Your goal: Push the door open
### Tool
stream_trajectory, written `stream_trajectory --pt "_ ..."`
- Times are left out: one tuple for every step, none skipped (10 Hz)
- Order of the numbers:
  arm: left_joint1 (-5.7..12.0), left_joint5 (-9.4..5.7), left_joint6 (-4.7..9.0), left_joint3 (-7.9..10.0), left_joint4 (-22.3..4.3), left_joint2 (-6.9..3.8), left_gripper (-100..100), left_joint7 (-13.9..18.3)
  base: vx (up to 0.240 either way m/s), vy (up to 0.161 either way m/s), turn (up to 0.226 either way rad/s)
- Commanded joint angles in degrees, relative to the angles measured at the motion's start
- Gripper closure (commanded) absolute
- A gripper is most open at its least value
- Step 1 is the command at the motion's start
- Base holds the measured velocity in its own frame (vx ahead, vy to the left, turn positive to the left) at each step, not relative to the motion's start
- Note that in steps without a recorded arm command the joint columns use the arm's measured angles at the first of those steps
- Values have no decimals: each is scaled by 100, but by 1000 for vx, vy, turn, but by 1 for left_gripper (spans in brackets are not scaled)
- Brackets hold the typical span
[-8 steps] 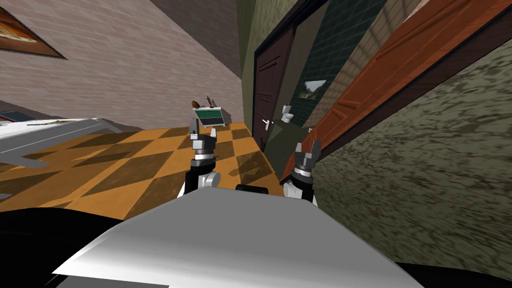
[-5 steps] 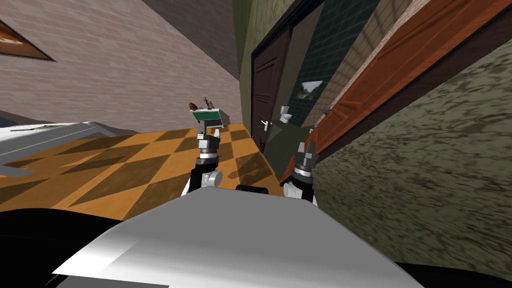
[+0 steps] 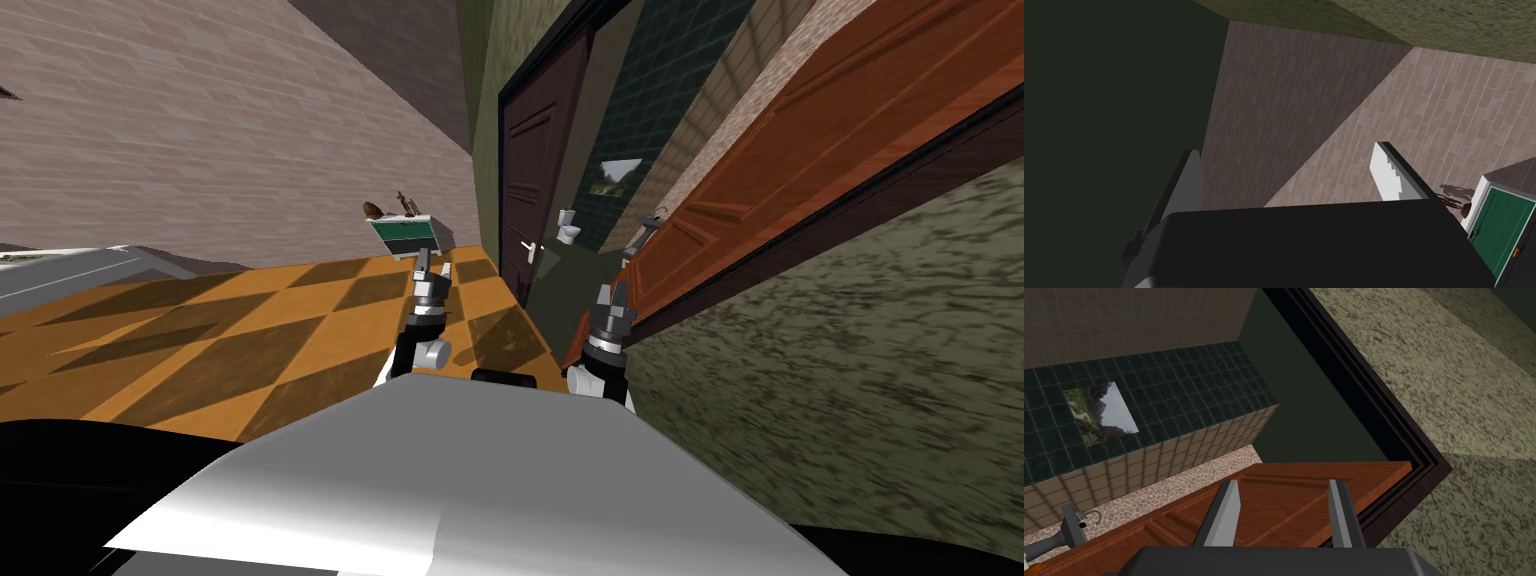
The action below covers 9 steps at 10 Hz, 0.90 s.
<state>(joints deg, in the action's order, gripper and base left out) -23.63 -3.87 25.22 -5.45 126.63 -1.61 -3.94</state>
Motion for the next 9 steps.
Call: stream_trajectory --pt "85 -23 18 -70 -180 -38 -100 -4 137 59 -64" --pt "184 -53 14 -122 -344 -79 -100 -3 161 62 -81" --pt "234 -68 12 -148 -425 -99 -100 -3 144 53 -74" --pt "333 -97 8 -200 -588 -139 -100 -2 139 51 -87" --pt "387 -113 5 -228 -677 -158 -100 -1 143 55 -79" --pt "445 -130 3 -258 -772 -175 -100 -1 109 56 -55" --pt "502 -148 0 -288 -866 -192 -100 0 84 53 -56" --pt "618 -182 -5 -349 -1056 -226 -100 1 110 71 -84" --pt "675 -199 -7 -379 -1151 -243 -100 2 123 64 -94"
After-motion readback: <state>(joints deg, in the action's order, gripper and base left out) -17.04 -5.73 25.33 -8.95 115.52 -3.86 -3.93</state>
